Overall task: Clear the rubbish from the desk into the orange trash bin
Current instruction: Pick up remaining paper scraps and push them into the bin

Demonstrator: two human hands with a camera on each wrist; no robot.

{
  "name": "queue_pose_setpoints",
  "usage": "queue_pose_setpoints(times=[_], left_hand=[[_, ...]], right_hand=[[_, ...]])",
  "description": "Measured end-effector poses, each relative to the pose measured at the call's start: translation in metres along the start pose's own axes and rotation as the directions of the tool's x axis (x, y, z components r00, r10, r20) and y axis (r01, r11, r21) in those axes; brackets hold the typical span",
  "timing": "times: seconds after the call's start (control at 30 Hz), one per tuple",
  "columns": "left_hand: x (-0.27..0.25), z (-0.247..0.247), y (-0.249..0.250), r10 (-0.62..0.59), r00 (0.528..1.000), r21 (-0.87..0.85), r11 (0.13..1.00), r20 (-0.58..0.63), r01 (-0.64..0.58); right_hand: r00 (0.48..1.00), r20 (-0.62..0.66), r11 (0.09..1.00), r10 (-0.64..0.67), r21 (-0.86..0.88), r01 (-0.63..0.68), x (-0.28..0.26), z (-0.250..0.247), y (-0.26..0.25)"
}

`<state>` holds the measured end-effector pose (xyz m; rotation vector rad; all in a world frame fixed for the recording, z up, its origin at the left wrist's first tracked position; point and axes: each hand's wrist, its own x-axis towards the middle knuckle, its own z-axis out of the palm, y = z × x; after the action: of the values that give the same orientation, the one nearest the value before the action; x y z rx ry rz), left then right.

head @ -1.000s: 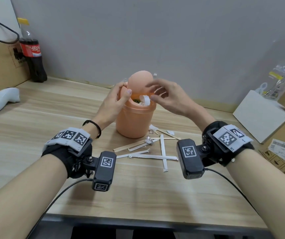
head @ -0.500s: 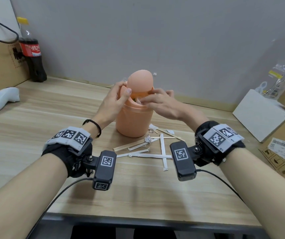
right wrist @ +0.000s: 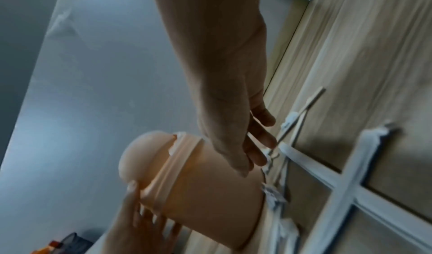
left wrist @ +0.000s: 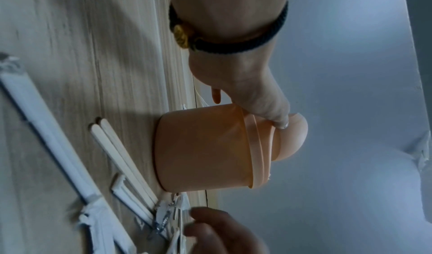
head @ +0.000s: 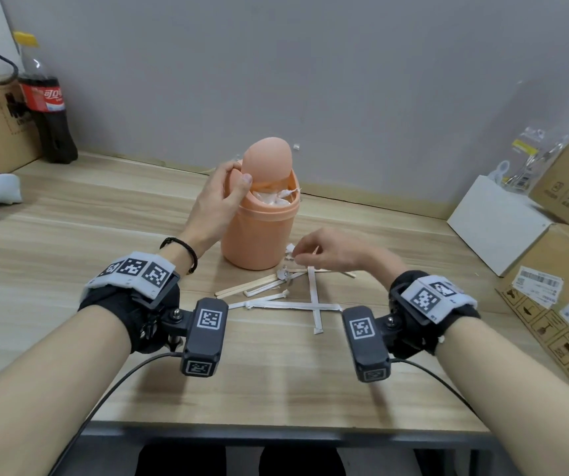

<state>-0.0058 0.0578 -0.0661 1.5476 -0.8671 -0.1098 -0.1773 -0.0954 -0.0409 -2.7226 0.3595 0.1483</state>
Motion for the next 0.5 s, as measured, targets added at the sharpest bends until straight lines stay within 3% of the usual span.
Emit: queue_pose_setpoints(times=[0.2, 0.33, 0.5], left_hand=[[0.000, -0.003, 0.002, -0.030, 0.999, -0.028, 0.999, 0.020, 0.030], [-0.001, -0.003, 0.003, -0.032, 0.999, -0.023, 0.999, 0.014, 0.032], [-0.001, -0.001, 0.001, -0.025, 1.000, -0.029, 0.999, 0.004, 0.025]], right_hand=[[0.996, -0.031, 0.993, 0.084, -0.080, -0.086, 0.019, 0.032, -0.004], [0.999, -0.039, 0.998, 0.015, -0.055, -0.017, 0.022, 0.033, -0.002], [0.990, -0.131, 0.996, 0.057, 0.071, -0.048, 0.016, 0.013, 0.016]])
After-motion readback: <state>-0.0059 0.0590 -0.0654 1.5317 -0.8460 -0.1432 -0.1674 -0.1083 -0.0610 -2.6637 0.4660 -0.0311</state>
